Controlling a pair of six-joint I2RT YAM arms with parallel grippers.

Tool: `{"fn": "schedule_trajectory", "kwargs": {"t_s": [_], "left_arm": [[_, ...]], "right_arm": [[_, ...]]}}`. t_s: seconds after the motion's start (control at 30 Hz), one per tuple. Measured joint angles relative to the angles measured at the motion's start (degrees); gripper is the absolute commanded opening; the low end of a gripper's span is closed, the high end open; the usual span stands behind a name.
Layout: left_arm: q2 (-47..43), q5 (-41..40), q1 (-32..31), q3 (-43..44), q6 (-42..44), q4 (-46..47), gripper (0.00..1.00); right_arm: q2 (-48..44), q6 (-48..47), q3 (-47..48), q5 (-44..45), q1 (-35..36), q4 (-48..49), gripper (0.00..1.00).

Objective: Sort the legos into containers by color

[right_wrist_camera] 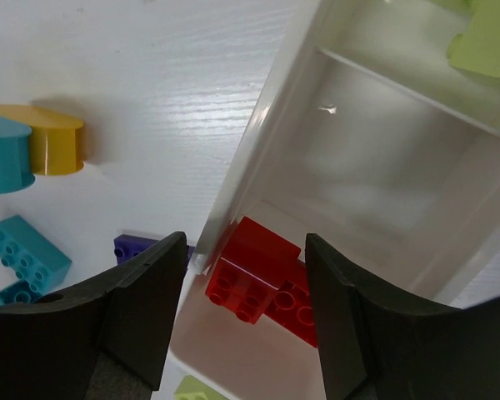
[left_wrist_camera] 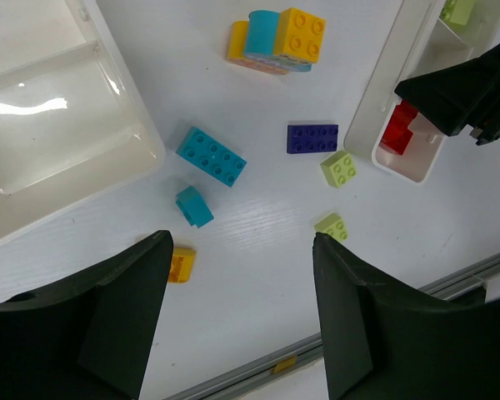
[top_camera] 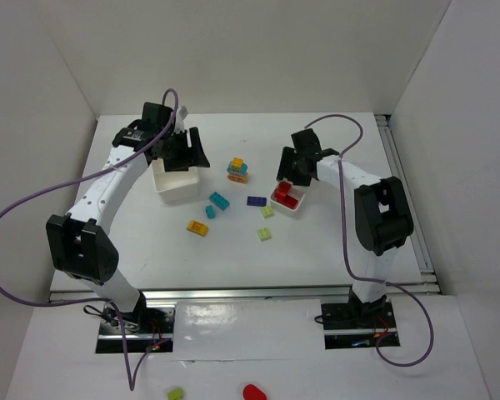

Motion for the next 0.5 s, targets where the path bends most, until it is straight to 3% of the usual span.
{"fn": "schedule_trajectory", "kwargs": {"t_s": [0.17, 0.5], "left_arm": [[0.0, 0.0, 0.0, 0.0, 0.0, 0.0, 0.77], [0.0, 0.0, 0.3, 0.0, 0.2, 0.0, 0.77]], "right_arm": [[0.0, 0.0, -1.9, -2.1, 0.0, 1.2, 0.7], [-0.1, -0.5, -4.5, -4.2, -0.4, 5.6, 0.68]]}}
